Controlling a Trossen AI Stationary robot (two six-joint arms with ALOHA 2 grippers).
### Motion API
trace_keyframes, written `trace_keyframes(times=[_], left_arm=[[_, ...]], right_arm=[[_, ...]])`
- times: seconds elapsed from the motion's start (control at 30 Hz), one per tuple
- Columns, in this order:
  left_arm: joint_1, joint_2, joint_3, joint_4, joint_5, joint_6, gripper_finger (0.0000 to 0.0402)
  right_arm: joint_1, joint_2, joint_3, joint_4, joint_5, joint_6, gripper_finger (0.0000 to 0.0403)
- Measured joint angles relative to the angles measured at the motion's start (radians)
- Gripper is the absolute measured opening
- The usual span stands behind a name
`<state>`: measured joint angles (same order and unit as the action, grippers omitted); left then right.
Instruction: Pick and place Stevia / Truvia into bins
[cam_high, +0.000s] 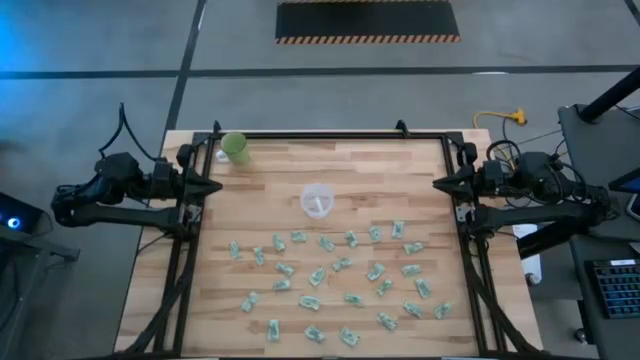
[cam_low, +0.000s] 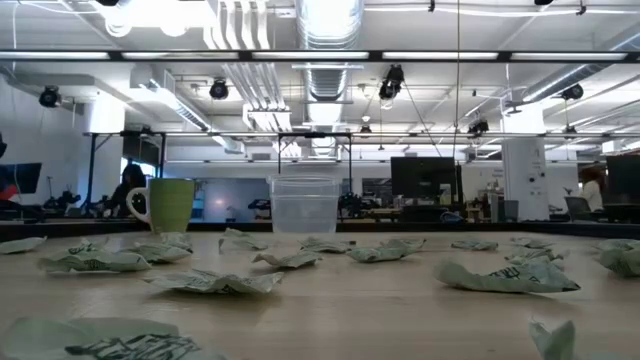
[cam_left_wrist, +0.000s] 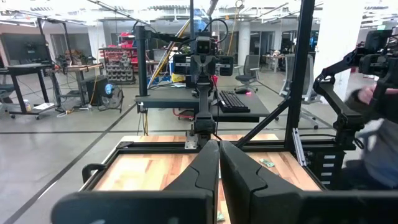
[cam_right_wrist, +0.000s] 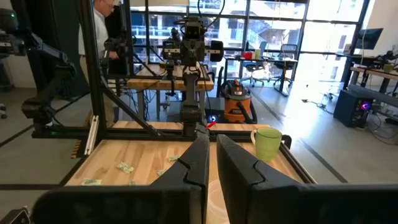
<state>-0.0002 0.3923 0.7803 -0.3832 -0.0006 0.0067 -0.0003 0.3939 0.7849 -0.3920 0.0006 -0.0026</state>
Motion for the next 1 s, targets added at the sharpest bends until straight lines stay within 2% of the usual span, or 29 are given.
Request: trace_keyframes(times=[1.0], left_arm=[[0.0,0.0,0.0,0.017,0.0,0.0,0.0]], right_arm=[[0.0,0.01,0.0,0.024,0.002,-0.007,0.0022]])
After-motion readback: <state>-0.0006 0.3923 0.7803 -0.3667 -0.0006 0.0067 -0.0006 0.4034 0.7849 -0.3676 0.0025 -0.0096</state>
